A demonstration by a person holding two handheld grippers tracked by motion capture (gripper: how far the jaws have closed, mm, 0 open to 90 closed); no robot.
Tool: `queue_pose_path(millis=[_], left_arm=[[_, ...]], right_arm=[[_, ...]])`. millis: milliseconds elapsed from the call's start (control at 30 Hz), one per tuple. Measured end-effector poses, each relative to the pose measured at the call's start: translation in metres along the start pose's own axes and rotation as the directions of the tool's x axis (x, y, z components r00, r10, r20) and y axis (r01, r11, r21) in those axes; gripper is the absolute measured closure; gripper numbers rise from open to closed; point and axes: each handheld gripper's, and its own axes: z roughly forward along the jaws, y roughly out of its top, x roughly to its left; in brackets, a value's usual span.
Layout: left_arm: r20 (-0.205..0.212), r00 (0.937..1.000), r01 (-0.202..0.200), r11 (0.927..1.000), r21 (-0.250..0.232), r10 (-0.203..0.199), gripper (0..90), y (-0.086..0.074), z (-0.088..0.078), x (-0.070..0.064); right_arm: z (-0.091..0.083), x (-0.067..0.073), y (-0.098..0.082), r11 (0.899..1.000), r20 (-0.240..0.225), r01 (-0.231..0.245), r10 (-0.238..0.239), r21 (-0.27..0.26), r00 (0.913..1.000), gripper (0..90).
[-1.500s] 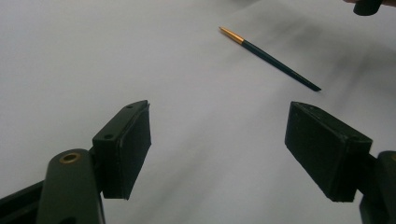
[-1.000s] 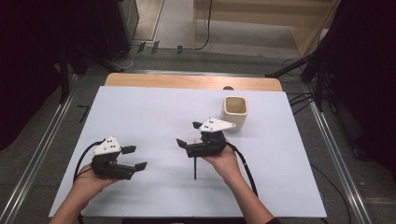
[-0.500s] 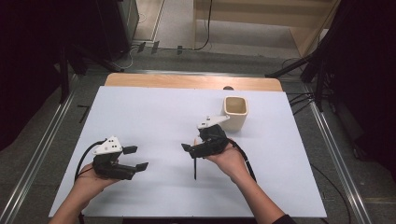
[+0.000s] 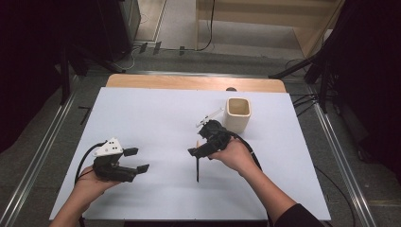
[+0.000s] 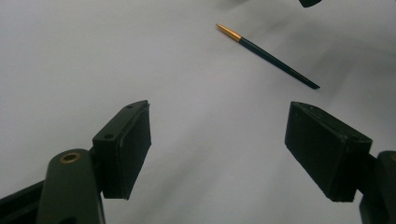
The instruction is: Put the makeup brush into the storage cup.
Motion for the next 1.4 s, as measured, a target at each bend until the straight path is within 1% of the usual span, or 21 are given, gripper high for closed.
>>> queue_pose_path(millis=[67, 133, 200, 233, 300, 367, 433, 533, 633, 733, 800, 833, 867, 933, 1100, 1133, 1167, 1200, 1267, 1300, 1400], left_arm=[[-0.001, 1.0000, 0.003, 1.0000, 0.001, -0.003, 23.4, 0.000, 0.000, 0.000], [-0.002, 1.0000, 0.003, 1.0000, 0.001, -0.003, 23.4, 0.000, 0.000, 0.000], [-0.002, 1.0000, 0.002, 1.0000, 0.001, -0.002, 23.4, 0.000, 0.000, 0.000], [-0.002, 1.0000, 0.003, 1.0000, 0.002, -0.003, 23.4, 0.000, 0.000, 0.000], [-0.002, 1.0000, 0.002, 1.0000, 0.003, -0.002, 23.4, 0.000, 0.000, 0.000], [-0.002, 1.0000, 0.003, 1.0000, 0.002, -0.003, 23.4, 0.000, 0.000, 0.000], [-0.004, 1.0000, 0.003, 1.0000, 0.002, -0.003, 23.4, 0.000, -0.001, 0.000], [-0.004, 1.0000, 0.005, 1.0000, 0.003, -0.005, 23.4, 0.000, -0.001, 0.001], [-0.004, 1.0000, 0.004, 1.0000, 0.003, -0.004, 23.4, 0.000, -0.001, 0.001], [-0.005, 1.0000, 0.005, 1.0000, 0.004, -0.005, 23.4, 0.000, -0.001, 0.001], [-0.005, 1.0000, 0.004, 1.0000, 0.005, -0.004, 23.4, 0.000, -0.001, 0.001], [-0.005, 1.0000, 0.004, 1.0000, 0.005, -0.004, 23.4, 0.000, -0.001, 0.000], [-0.003, 1.0000, 0.005, 1.0000, 0.006, -0.005, 23.4, 0.000, 0.000, 0.000], [0.001, 1.0000, 0.008, 1.0000, 0.003, -0.008, 23.4, 0.000, 0.000, 0.000], [0.008, 0.9999, 0.006, 0.9999, 0.008, -0.006, 23.4, 0.000, -0.002, -0.002], [0.009, 0.9999, 0.010, 0.9999, 0.005, -0.010, 23.4, 0.000, -0.003, -0.002], [0.010, 0.9998, 0.015, 0.9999, 0.001, -0.015, 23.4, 0.000, -0.004, -0.001], [0.010, 0.9998, 0.017, 0.9999, -0.001, -0.017, 23.4, 0.000, -0.004, 0.000], [0.008, 0.9997, 0.021, 0.9998, 0.000, -0.021, 23.4, 0.000, -0.004, 0.000], [0.011, 0.9997, 0.023, 0.9997, 0.001, -0.023, 23.4, 0.000, -0.003, 0.000], [0.013, 0.9998, 0.016, 0.9998, 0.008, -0.016, 23.4, 0.000, -0.002, -0.001]], right_arm=[[0.000, 0.000, 0.001, 1.000, 0.002, 0.003, -0.003, 0.010, 1.0000, 17.7], [-0.001, 0.000, 0.004, 0.999, 0.002, 0.014, -0.014, 0.050, 0.9999, 19.5], [-0.001, 0.000, 0.005, 0.998, -0.003, 0.013, -0.013, 0.068, 0.9999, 19.5], [-0.001, -0.001, 0.008, 0.994, -0.006, -0.006, 0.007, 0.108, 1.0000, 19.5], [-0.001, -0.002, 0.009, 0.993, -0.004, -0.003, 0.004, 0.120, 1.0000, 19.6], [0.000, -0.002, 0.013, 0.988, -0.005, -0.025, 0.026, 0.152, 0.9996, 19.5], [-0.001, -0.003, 0.015, 0.987, -0.004, -0.029, 0.030, 0.157, 0.9995, 19.5], [0.000, -0.004, 0.018, 0.982, 0.000, -0.069, 0.070, 0.176, 0.9975, 20.5], [0.003, -0.005, 0.020, 0.972, 0.035, -0.127, 0.123, 0.200, 0.9918, 21.7], [0.006, -0.006, 0.021, 0.967, 0.033, -0.160, 0.157, 0.200, 0.9870, 23.4], [0.007, -0.006, 0.021, 0.961, 0.028, -0.194, 0.193, 0.196, 0.9809, 23.4], [0.009, -0.006, 0.021, 0.954, 0.038, -0.219, 0.216, 0.203, 0.9756, 23.4], [0.009, -0.006, 0.021, 0.954, 0.038, -0.219, 0.216, 0.203, 0.9756, 23.4], [0.010, -0.005, 0.021, 0.947, 0.052, -0.245, 0.240, 0.205, 0.9694, 23.4], [0.014, -0.006, 0.018, 0.926, 0.080, -0.316, 0.306, 0.207, 0.9488, 23.7], [0.015, -0.007, 0.017, 0.924, 0.079, -0.324, 0.314, 0.203, 0.9462, 23.9], [0.016, -0.008, 0.016, 0.919, 0.082, -0.342, 0.333, 0.196, 0.9395, 23.9], [0.017, -0.008, 0.016, 0.918, 0.078, -0.348, 0.339, 0.190, 0.9374, 23.9], [0.018, -0.008, 0.015, 0.909, 0.116, -0.371, 0.355, 0.190, 0.9279, 25.2], [0.018, -0.008, 0.015, 0.909, 0.116, -0.371, 0.355, 0.190, 0.9279, 25.2], [0.020, -0.007, 0.014, 0.897, 0.146, -0.398, 0.375, 0.193, 0.9156, 26.9]])
